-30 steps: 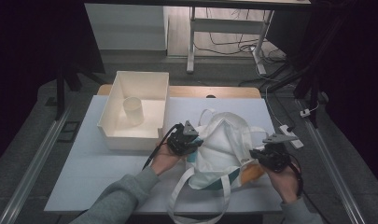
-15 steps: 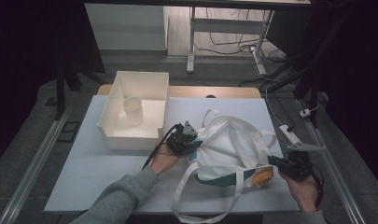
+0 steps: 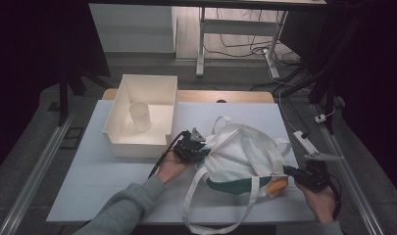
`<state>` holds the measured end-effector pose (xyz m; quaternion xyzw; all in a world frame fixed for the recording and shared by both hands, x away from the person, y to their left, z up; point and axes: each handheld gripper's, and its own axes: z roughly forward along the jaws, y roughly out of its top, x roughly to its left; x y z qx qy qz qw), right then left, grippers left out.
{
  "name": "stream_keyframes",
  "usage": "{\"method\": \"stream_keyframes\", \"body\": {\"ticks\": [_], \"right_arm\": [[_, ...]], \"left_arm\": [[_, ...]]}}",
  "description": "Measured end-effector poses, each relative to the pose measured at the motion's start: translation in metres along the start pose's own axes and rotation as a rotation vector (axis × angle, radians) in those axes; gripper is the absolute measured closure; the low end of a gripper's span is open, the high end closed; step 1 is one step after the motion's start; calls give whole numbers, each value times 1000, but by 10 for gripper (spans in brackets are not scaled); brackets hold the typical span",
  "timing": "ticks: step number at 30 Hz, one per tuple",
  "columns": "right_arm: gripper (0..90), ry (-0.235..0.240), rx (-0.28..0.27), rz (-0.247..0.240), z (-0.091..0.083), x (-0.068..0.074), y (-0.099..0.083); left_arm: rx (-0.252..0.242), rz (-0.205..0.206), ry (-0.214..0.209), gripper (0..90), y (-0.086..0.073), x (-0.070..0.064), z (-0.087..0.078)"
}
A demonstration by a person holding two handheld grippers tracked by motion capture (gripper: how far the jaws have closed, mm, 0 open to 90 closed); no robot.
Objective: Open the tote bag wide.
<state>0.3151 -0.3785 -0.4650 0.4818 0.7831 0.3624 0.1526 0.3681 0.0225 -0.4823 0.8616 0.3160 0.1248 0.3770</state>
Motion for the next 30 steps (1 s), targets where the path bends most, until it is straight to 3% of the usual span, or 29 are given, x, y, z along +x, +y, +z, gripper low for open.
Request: {"method": "stream_keyframes", "body": {"ticks": [19, 23, 27, 30], "right_arm": [[874, -6, -12, -20, 2, 2, -1], [846, -9, -25, -50, 2, 4, -1], [706, -28, -62, -86, 0, 12, 4], [642, -46, -83, -107, -3, 20, 8]], "left_arm": [[55, -8, -12, 696, -10, 4, 13], [36, -8, -13, 670, -10, 2, 12], [-23, 14, -18, 550, -5, -3, 1], [-58, 30, -20, 543, 0, -8, -9]]}}
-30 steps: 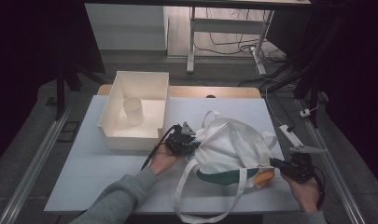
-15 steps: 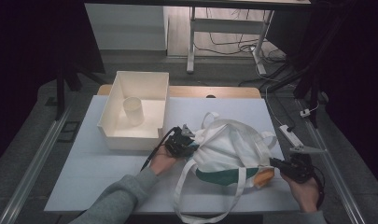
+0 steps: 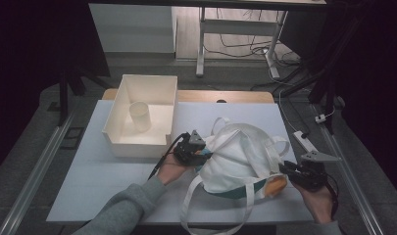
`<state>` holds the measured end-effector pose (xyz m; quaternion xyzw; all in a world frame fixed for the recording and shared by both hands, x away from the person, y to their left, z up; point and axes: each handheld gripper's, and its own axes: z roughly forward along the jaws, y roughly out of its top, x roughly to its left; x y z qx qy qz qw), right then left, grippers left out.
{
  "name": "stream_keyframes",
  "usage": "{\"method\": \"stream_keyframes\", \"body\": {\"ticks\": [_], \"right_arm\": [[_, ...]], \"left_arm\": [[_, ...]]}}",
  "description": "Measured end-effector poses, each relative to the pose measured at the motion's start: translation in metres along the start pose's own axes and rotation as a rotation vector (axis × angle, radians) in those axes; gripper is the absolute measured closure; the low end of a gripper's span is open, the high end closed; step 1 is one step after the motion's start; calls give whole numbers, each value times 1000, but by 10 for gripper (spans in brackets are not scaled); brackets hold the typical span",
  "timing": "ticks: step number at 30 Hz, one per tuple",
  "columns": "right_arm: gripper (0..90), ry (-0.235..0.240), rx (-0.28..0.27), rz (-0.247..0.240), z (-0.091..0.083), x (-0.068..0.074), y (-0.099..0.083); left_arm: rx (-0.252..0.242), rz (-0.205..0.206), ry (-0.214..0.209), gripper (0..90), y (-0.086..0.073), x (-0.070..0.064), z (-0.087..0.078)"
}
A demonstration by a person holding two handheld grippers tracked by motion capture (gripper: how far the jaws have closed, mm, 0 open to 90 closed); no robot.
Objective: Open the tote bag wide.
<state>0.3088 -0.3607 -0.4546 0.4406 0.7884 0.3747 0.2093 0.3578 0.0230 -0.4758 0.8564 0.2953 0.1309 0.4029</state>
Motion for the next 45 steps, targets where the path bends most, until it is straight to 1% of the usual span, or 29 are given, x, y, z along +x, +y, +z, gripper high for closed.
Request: {"method": "stream_keyframes", "body": {"ticks": [2, 5, 7, 8, 11, 12, 13, 14, 15, 17, 19, 21, 22, 24, 25, 28, 33, 35, 37, 38, 39, 40, 42, 43, 44, 45], "right_arm": [[612, -11, -21, -8, -3, 4, 4], [583, -30, -57, -16, -9, 9, 9], [576, -26, -73, -20, -12, 12, 12], [576, -25, -79, -25, -13, 14, 13], [575, -7, -91, -34, -12, 21, 17], [575, 0, -92, -39, -11, 24, 19], [574, 5, -91, -47, -10, 27, 20], [574, 12, -93, -53, -9, 30, 21], [575, 18, -94, -58, -8, 33, 23], [575, 32, -98, -73, -7, 40, 26], [575, 54, -99, -90, -7, 46, 29], [574, 86, -94, -114, -5, 55, 31], [575, 105, -84, -135, -4, 60, 33], [573, 154, -65, -177, -1, 72, 35], [571, 187, -56, -198, 1, 79, 36], [544, 276, -9, -253, 10, 101, 38], [497, 408, 48, -338, 23, 141, 39], [487, 446, 76, -371, 30, 157, 38], [490, 469, 99, -405, 37, 171, 37], [502, 479, 110, -416, 40, 176, 37], [537, 483, 125, -422, 45, 181, 36], [607, 477, 142, -434, 49, 185, 36], [806, 471, 191, -448, 58, 189, 33], [838, 473, 206, -445, 61, 189, 31], [852, 481, 216, -432, 63, 188, 29], [859, 483, 218, -431, 63, 188, 27]], "left_arm": [[-10, 16, 9, 539, 3, -3, -5], [-34, 27, 9, 537, 7, -7, -13], [-32, 41, 2, 535, 10, -10, -14], [-24, 50, 5, 526, 12, -12, -13], [8, 77, 46, 506, 15, -17, -3], [24, 86, 65, 508, 15, -18, 2], [38, 96, 93, 512, 15, -17, 7], [50, 99, 115, 521, 14, -16, 11], [56, 93, 118, 546, 13, -14, 13], [60, 77, 113, 602, 12, -10, 14], [51, 63, 107, 648, 12, -8, 10], [45, 47, 95, 675, 12, -4, 4], [40, 38, 93, 684, 11, -3, 2], [40, 31, 90, 701, 10, 0, -1], [39, 24, 87, 708, 9, 1, -2], [41, 4, 84, 725, 8, 4, -2], [54, -5, 85, 738, 7, 6, 2], [57, -14, 81, 740, 7, 8, 2], [60, -19, 81, 740, 6, 9, 3], [61, -20, 81, 740, 6, 10, 4], [63, -20, 81, 740, 6, 10, 4], [62, -23, 81, 740, 5, 11, 5], [65, -27, 81, 740, 5, 12, 5], [68, -26, 79, 740, 5, 12, 5], [72, -28, 76, 740, 4, 13, 6], [74, -30, 71, 741, 4, 13, 6]]}}
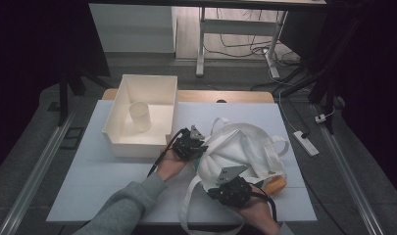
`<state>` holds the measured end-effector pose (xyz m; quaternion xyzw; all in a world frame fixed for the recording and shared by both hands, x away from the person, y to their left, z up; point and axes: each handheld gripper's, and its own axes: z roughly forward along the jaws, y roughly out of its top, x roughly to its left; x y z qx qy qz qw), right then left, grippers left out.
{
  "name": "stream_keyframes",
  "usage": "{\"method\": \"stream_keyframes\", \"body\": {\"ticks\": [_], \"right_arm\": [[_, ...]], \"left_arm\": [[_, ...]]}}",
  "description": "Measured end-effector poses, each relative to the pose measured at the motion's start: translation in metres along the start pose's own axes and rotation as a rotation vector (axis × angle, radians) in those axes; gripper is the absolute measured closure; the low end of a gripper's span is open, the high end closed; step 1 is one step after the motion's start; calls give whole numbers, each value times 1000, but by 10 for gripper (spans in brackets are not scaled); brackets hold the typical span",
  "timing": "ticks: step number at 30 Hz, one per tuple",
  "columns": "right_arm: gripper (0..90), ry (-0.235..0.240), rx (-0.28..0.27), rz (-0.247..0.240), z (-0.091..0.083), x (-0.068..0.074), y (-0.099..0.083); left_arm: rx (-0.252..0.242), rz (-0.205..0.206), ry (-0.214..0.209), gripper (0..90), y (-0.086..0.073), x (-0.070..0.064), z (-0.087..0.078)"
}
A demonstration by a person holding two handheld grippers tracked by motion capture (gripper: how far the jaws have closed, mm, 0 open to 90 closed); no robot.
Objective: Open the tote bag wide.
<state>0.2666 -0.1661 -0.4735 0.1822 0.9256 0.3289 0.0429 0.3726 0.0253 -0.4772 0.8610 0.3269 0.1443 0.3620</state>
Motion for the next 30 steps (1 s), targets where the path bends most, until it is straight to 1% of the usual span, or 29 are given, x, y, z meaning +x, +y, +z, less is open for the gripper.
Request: {"method": "stream_keyframes", "body": {"ticks": [3, 6, 9, 10, 12, 14, 19, 22, 24, 30], "right_arm": [[865, -4, -15, -5, -1, 5, -6], [867, -5, -12, 9, 1, 6, -12], [869, 3, 27, 9, 11, 4, -17], [869, 14, 35, 16, 14, 3, -19], [869, 31, 31, 27, 15, 1, -21], [870, 38, 23, 25, 15, -1, -21], [869, 50, 19, 32, 16, -3, -23], [869, 48, 10, 24, 17, -3, -24], [869, 44, 8, 16, 17, -2, -24], [869, 61, 4, 30, 17, -5, -25]], "left_arm": [[9, -7, -17, 742, -1, 1, 2], [21, -9, -29, 743, -3, 2, 4], [27, -17, -41, 743, -5, 3, 6], [27, -18, -43, 743, -5, 3, 6], [25, -18, -41, 743, -5, 3, 6], [28, -17, -45, 743, -6, 4, 7], [31, -15, -38, 742, -7, 3, 10], [28, -11, -33, 740, -7, 2, 10], [27, -14, -39, 740, -7, 3, 10], [31, -34, -55, 741, -10, 5, 14]]}}
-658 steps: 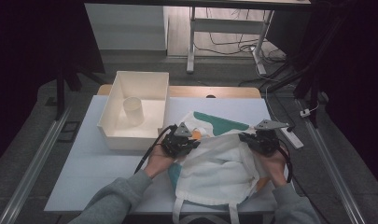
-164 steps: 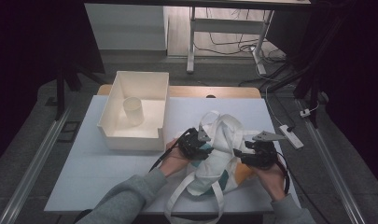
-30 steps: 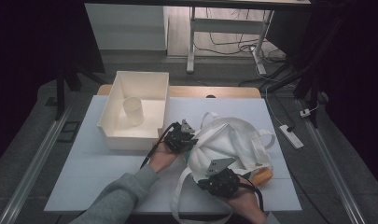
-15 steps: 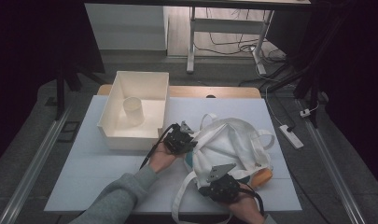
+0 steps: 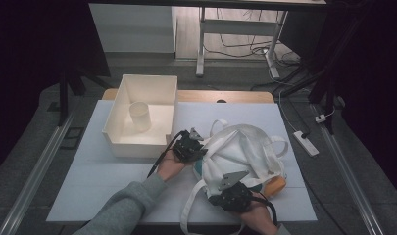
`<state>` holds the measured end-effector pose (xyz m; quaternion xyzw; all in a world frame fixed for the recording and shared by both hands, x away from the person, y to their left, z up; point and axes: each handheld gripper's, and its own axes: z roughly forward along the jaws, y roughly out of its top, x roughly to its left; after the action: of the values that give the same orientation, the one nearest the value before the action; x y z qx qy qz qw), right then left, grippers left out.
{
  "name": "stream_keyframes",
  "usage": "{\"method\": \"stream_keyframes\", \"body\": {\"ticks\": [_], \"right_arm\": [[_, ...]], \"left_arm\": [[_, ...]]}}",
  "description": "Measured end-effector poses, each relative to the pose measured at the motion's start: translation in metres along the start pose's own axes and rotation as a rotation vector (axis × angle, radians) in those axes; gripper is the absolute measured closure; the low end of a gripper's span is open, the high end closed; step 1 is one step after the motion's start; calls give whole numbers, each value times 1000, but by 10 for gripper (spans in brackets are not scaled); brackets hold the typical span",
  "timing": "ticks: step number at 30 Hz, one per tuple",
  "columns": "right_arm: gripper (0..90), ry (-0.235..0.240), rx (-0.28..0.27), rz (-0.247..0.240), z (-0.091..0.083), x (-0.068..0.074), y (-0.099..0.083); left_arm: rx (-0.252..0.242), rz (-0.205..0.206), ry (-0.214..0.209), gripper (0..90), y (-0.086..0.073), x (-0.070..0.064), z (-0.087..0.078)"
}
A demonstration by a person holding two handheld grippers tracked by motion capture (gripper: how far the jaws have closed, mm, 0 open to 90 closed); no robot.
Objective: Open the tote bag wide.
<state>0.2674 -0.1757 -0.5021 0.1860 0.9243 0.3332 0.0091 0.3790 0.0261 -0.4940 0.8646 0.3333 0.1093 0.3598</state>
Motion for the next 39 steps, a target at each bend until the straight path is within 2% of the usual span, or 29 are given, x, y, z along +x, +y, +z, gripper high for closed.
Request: {"method": "stream_keyframes", "body": {"ticks": [4, 6, 7, 9, 11, 14, 16, 18, 21, 25, 29, 39], "right_arm": [[869, 0, 1, -5, 1, 0, 0], [857, 1, -2, -10, 0, 0, 0], [841, 3, -7, -14, -1, 0, 1], [731, 6, -34, -21, -5, 2, 3], [630, -11, -78, -40, -14, 4, 7], [555, -57, -165, -44, -33, 3, 11], [523, -95, -225, -27, -46, -2, 11], [493, -138, -255, 5, -57, -9, 9], [489, -180, -276, 48, -70, -20, 3], [476, -241, -288, 70, -80, -30, -3], [466, -289, -292, 97, -87, -40, -9], [464, -344, -317, 145, -98, -55, -21]], "left_arm": [[-3, 3, 3, 739, 0, -1, -1], [-18, -2, -12, 719, 1, -1, -3], [-33, -6, -18, 702, 1, -1, -5], [-64, -9, -15, 644, 3, -2, -11], [-89, -9, -13, 550, 5, -2, -18], [-113, -7, -27, 479, 8, -4, -27], [-121, 3, -41, 449, 10, -5, -34], [-118, 23, -59, 424, 12, -7, -40], [-106, 51, -86, 402, 15, -11, -48], [-109, 87, -86, 393, 18, -11, -63], [-128, 88, -81, 384, 19, -5, -78], [-137, 45, -51, 366, 10, 23, -101]]}}
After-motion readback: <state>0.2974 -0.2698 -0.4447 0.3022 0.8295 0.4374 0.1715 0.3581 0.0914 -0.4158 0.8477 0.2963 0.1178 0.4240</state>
